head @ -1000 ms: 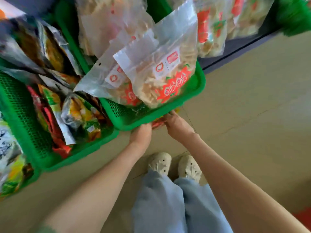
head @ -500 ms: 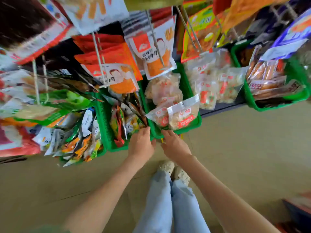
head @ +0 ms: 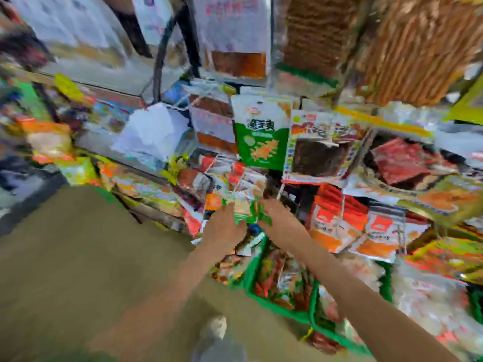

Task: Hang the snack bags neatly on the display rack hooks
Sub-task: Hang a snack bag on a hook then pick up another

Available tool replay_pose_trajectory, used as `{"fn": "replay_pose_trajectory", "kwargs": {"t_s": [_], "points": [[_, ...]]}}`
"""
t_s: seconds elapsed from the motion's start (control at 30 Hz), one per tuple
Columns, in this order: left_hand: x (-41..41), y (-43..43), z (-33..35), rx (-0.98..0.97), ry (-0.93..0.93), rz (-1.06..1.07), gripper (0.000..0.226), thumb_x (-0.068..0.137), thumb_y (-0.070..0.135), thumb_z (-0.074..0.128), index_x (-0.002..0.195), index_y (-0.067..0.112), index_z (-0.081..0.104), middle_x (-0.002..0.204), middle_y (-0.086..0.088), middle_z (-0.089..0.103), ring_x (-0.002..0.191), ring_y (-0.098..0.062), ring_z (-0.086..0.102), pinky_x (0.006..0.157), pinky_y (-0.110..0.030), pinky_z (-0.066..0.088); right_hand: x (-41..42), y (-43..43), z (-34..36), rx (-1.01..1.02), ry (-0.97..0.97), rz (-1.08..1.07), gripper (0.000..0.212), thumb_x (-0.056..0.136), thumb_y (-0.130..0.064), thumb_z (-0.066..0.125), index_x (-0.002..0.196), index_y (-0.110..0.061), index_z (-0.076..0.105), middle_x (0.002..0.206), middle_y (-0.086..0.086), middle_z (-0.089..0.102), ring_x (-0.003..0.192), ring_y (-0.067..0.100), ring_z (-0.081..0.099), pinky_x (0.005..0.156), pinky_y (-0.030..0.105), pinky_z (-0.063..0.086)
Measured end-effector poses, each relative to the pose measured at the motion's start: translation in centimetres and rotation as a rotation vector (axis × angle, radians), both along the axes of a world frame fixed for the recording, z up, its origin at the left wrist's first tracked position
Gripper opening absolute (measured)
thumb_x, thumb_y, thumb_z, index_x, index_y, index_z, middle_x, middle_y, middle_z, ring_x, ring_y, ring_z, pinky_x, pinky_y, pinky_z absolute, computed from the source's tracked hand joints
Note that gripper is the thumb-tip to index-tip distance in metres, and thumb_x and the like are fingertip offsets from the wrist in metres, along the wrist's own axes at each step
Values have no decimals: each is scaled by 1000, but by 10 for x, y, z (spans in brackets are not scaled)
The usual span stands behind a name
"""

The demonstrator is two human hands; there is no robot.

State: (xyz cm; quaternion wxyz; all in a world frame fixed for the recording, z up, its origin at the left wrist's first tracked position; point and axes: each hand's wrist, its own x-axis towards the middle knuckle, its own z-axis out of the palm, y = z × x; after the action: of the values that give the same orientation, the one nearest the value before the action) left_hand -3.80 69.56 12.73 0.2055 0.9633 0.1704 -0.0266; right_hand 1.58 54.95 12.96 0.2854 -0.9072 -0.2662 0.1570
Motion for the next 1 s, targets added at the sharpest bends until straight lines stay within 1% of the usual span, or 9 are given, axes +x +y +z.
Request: {"fn": "replay_pose_trajectory", "kwargs": {"t_s": [0.07, 0.2, 0.33, 0.47, 0.6, 0.67, 0.8, 0.87, 1.0], "points": [[2, 58, 10, -21, -15, 71, 48, 91, 36, 50, 131, 10, 41, 125, -11, 53, 116, -30, 51, 90, -40, 43, 13, 53, 7, -29, -17, 56, 56, 92, -19, 51, 144, -16, 28, 148, 5, 31, 134, 22, 35, 107, 29, 26], [11, 160, 22, -35, -38, 155, 43, 92, 35, 50, 128, 12, 41, 122, -12, 53, 114, -31, 51, 91, -39, 41, 36, 153, 12, 0, 44, 9, 56, 93, -21, 52, 143, -14, 29, 147, 8, 33, 134, 22, 33, 105, 27, 27], [26, 218, 17, -78, -3, 135, 32, 91, 35, 49, 117, 15, 48, 116, -7, 56, 110, -28, 53, 88, -39, 44, 51, 212, 7, -27, 161, -9, 47, 92, -14, 53, 136, -4, 37, 133, 18, 46, 122, 31, 45, 94, 30, 34], [50, 235, -1, -113, 32, 158, 35, 93, 35, 49, 118, 10, 48, 114, -10, 58, 107, -27, 55, 85, -36, 43, 65, 234, -2, -20, 219, -81, 44, 92, -13, 52, 134, -8, 39, 129, 20, 49, 112, 33, 52, 92, 39, 42], [78, 235, -13, -76, 76, 149, 48, 94, 47, 45, 114, 4, 48, 92, -9, 61, 87, -24, 58, 63, -27, 39, 71, 237, -7, -35, 235, -65, 39, 92, -13, 50, 131, -10, 44, 130, 18, 48, 110, 28, 53, 86, 30, 42], [91, 237, -19, -149, 69, 221, 49, 93, 49, 46, 106, 2, 51, 81, -9, 59, 74, -24, 58, 55, -27, 37, 74, 236, -9, -35, 256, -54, 38, 92, -17, 50, 130, -13, 46, 132, 11, 45, 108, 23, 53, 88, 27, 40], [105, 246, -24, -136, 64, 239, 37, 97, 37, 42, 80, 7, 54, 68, -7, 55, 72, -28, 61, 57, -30, 44, 82, 232, -10, -52, 275, -45, 32, 93, -19, 50, 123, -11, 52, 126, 9, 50, 108, 23, 52, 87, 26, 39], [109, 248, -22, -128, 71, 153, 37, 99, 27, 38, 67, 11, 46, 60, -3, 44, 66, -25, 54, 53, -29, 38, 85, 231, -7, -49, 259, -27, 31, 93, -18, 49, 123, -10, 53, 126, 8, 51, 111, 23, 52, 88, 24, 37], [112, 243, -9, -239, 6, 66, 32, 97, 20, 40, 67, 9, 44, 60, -3, 40, 55, -18, 43, 49, -27, 30, 89, 238, 1, 7, 244, -66, 37, 94, -16, 47, 131, -13, 47, 133, 6, 48, 115, 22, 50, 88, 22, 35]]}}
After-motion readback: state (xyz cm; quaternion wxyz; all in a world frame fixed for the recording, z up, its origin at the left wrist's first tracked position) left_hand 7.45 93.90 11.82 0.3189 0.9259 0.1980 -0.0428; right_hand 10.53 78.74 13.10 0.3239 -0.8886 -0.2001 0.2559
